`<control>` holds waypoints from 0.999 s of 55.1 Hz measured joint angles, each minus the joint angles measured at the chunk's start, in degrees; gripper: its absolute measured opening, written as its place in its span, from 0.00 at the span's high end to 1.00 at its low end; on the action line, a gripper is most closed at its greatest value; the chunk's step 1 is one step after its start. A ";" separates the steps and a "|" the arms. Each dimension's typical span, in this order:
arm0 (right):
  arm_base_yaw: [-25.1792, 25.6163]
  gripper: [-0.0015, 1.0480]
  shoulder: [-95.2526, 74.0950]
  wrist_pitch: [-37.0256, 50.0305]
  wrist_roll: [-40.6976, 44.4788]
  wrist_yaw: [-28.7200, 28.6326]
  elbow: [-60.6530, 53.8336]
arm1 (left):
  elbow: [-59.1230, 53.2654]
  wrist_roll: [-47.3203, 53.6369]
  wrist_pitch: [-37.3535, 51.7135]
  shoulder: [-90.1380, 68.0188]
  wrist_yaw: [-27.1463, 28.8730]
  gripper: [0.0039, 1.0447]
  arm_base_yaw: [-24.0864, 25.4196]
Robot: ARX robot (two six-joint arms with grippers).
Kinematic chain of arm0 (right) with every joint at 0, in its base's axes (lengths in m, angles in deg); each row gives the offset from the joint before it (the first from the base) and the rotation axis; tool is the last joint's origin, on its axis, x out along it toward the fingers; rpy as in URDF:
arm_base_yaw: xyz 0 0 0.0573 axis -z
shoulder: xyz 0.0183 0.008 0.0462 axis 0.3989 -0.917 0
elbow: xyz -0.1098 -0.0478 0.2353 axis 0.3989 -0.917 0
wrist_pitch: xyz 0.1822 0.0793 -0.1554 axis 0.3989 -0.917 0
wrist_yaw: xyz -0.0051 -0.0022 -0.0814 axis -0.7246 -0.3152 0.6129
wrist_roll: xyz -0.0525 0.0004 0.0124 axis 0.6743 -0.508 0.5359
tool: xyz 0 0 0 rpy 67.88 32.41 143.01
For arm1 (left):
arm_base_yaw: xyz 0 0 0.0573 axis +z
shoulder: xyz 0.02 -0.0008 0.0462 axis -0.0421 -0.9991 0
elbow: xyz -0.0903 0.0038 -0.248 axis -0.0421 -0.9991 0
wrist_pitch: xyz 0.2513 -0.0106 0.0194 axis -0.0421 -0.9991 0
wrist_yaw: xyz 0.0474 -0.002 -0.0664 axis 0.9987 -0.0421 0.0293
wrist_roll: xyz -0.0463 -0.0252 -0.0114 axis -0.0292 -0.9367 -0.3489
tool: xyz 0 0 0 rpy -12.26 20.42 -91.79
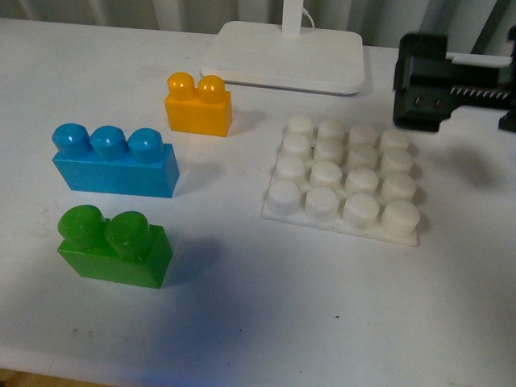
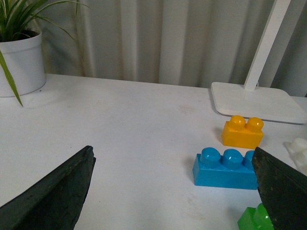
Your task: Insert yellow block into base center
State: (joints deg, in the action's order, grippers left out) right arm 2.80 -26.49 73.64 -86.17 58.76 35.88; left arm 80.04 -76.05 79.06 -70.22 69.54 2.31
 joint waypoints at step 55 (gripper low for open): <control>29.42 0.33 55.87 20.17 15.32 -19.69 -31.36 | 0.02 0.00 0.00 0.00 0.04 0.06 0.00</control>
State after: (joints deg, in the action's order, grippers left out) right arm 32.22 29.37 93.81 -70.85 39.06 4.51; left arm 80.07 -76.05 79.06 -70.22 69.58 2.31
